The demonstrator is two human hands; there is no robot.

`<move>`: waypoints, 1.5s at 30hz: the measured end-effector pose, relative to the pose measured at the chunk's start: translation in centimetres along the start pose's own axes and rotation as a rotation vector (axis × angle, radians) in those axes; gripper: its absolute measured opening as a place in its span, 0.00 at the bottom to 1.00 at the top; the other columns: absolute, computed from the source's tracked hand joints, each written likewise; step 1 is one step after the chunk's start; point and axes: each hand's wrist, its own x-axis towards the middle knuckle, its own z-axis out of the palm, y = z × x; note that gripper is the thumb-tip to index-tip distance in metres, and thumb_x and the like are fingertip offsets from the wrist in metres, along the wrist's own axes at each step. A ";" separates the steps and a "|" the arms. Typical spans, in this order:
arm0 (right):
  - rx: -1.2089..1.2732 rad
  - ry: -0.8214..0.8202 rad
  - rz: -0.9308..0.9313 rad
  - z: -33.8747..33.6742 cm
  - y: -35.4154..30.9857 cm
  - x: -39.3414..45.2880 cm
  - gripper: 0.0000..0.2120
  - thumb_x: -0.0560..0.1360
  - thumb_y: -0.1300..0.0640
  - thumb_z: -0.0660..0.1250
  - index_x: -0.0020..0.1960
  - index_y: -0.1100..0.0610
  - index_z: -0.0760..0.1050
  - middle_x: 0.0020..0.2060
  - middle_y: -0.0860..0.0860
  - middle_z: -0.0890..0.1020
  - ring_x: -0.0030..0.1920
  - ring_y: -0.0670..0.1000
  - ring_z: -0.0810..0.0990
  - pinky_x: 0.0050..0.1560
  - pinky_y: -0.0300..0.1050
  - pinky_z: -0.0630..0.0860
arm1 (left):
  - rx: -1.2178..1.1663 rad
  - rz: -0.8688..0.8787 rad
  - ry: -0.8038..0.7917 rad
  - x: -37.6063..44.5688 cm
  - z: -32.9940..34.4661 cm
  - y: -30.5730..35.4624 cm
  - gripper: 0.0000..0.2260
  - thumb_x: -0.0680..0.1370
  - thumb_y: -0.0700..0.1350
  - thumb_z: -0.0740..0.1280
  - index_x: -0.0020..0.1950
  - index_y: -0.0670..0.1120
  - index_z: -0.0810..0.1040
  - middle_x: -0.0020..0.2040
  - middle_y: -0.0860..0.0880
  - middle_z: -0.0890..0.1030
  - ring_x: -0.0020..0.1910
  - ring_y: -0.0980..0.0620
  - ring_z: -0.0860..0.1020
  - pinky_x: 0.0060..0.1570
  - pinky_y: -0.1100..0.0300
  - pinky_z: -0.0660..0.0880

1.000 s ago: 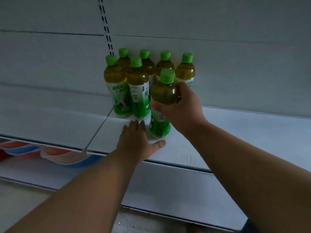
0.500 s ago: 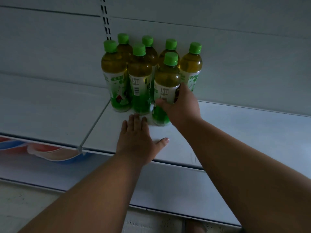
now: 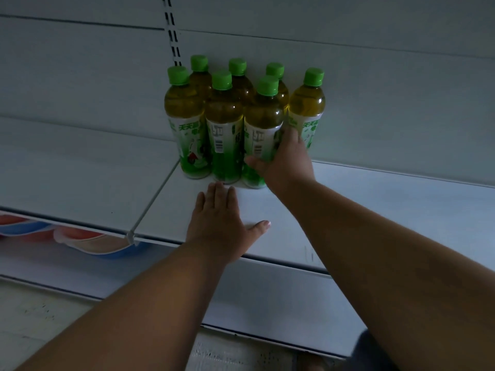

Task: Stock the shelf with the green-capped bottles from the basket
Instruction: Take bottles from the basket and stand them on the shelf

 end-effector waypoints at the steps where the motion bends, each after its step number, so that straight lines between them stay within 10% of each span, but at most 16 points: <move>1: -0.038 0.010 -0.019 -0.4 0.2 -1.1 0.39 0.65 0.43 0.78 0.69 0.54 0.65 0.63 0.52 0.75 0.64 0.55 0.75 0.62 0.58 0.77 | -0.018 0.003 -0.020 -0.1 -0.3 0.0 0.49 0.73 0.75 0.52 0.81 0.43 0.44 0.82 0.41 0.44 0.80 0.45 0.43 0.78 0.48 0.43; 12: -0.346 -0.380 -0.654 2.4 -8.1 -14.1 0.31 0.76 0.46 0.68 0.74 0.53 0.61 0.68 0.53 0.68 0.69 0.56 0.67 0.69 0.50 0.65 | -0.055 -0.210 0.294 -15.4 -6.4 -10.5 0.36 0.72 0.60 0.73 0.72 0.40 0.71 0.64 0.40 0.77 0.61 0.39 0.76 0.58 0.46 0.74; 23: -0.388 -0.663 -1.297 11.5 -22.9 -31.3 0.31 0.74 0.44 0.67 0.73 0.49 0.60 0.66 0.53 0.69 0.65 0.58 0.69 0.61 0.56 0.70 | 0.140 -0.763 0.281 -40.5 -9.2 -20.2 0.35 0.76 0.67 0.62 0.77 0.49 0.63 0.72 0.48 0.71 0.68 0.45 0.71 0.65 0.49 0.69; 45: -0.640 -1.392 -1.486 40.1 -19.5 -45.2 0.33 0.73 0.43 0.71 0.74 0.50 0.64 0.64 0.54 0.72 0.63 0.57 0.72 0.61 0.55 0.75 | -0.309 -1.435 0.073 -49.1 11.7 -30.6 0.33 0.77 0.67 0.57 0.76 0.48 0.63 0.71 0.46 0.70 0.70 0.46 0.68 0.68 0.47 0.68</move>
